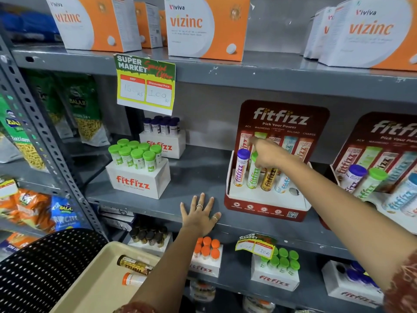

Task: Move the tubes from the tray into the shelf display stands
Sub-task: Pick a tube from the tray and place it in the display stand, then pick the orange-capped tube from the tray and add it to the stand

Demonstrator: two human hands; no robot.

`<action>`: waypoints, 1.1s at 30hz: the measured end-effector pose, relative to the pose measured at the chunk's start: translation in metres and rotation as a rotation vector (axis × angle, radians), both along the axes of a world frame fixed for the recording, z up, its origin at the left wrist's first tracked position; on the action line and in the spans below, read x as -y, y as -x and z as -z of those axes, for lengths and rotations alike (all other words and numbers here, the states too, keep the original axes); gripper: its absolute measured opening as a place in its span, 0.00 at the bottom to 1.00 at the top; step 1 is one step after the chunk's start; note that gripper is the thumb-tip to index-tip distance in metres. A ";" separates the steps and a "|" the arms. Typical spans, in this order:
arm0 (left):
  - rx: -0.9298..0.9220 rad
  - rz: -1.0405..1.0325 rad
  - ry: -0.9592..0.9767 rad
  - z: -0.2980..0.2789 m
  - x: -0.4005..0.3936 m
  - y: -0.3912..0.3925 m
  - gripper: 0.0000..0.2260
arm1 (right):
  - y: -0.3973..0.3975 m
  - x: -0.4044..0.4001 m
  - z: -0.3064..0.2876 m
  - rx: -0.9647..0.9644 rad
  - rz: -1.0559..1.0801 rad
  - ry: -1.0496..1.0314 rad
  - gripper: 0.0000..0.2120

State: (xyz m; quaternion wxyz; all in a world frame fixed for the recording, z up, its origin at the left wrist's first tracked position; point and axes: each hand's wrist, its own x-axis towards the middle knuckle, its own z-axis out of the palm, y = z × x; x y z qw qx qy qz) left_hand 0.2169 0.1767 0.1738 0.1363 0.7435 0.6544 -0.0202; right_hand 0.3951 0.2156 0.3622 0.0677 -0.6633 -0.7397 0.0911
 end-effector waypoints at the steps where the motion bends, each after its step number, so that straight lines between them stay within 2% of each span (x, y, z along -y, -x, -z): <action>1: 0.004 -0.001 -0.003 0.001 -0.001 0.000 0.27 | 0.000 0.000 0.001 -0.004 -0.018 -0.015 0.32; 5: 0.078 -0.035 -0.101 0.007 0.003 0.010 0.28 | 0.014 0.004 0.008 -0.006 -0.128 -0.172 0.31; 9: 0.089 -0.153 -0.325 0.012 0.015 0.045 0.26 | 0.053 0.018 0.024 -0.027 -0.337 -0.398 0.20; 12: 0.049 -0.199 -0.410 0.013 0.025 0.080 0.24 | 0.089 0.027 0.044 -0.074 -0.449 -0.389 0.17; 16: 0.007 -0.273 -0.427 0.027 0.048 0.128 0.23 | 0.142 0.036 0.078 -0.076 -0.580 -0.308 0.15; 20: -0.011 -0.383 -0.364 0.053 0.078 0.169 0.24 | 0.193 0.044 0.115 -0.060 -0.683 -0.201 0.14; 24: -0.008 -0.491 -0.212 0.089 0.109 0.202 0.26 | 0.237 0.051 0.159 -0.008 -0.764 -0.073 0.15; 28: -0.036 -0.579 -0.045 0.125 0.139 0.224 0.28 | 0.269 0.059 0.212 0.015 -0.822 0.013 0.10; 33: 0.018 -0.627 0.081 0.166 0.167 0.234 0.29 | 0.297 0.069 0.277 0.094 -0.836 0.155 0.16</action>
